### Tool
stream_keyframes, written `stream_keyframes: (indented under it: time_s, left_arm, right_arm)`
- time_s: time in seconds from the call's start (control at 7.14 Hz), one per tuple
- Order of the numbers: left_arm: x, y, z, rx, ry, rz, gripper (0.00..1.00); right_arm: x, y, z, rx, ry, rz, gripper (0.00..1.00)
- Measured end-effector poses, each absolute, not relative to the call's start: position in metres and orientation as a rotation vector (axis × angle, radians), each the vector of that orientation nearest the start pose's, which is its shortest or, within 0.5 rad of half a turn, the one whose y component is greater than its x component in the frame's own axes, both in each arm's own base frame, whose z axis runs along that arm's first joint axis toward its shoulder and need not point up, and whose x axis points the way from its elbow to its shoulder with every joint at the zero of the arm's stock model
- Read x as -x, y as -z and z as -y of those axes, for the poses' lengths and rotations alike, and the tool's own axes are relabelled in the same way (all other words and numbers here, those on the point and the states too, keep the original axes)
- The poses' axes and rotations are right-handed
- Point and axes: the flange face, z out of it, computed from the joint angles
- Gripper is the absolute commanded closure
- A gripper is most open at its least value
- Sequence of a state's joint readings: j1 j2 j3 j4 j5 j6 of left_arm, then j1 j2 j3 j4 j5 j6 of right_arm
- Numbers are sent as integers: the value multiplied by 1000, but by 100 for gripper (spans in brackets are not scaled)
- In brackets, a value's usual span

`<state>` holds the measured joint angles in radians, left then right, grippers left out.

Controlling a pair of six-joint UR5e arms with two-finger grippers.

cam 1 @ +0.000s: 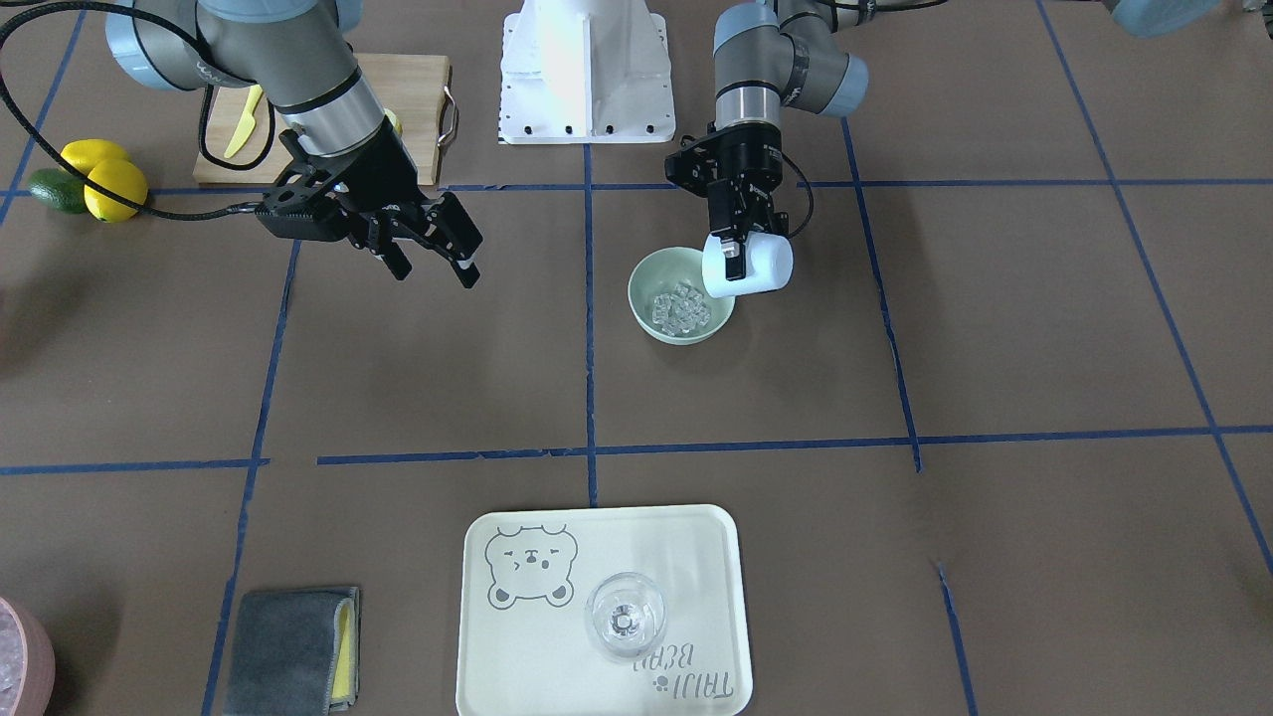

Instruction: Pour ice into bowl

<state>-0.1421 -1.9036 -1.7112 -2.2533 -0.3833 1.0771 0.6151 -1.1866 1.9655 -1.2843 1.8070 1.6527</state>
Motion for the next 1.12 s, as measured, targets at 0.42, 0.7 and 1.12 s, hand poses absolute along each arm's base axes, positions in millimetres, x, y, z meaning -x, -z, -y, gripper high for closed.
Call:
stream_keyframes:
  time_s: [0.42,0.7,1.12]
  left_arm:
    - [-505,-297,301,-1365,-1126,707,100]
    - [-491,-335,302,-1372,-981,559,100]
    - [-429,-420,300,-1312,-668,173,100]
  right_arm:
    - [403,-241,419,-76,-499,1091,0]
    - [403,-240,419,-85,-499,1091,0]
    - [404,-236,420,-101,-501,1096,0]
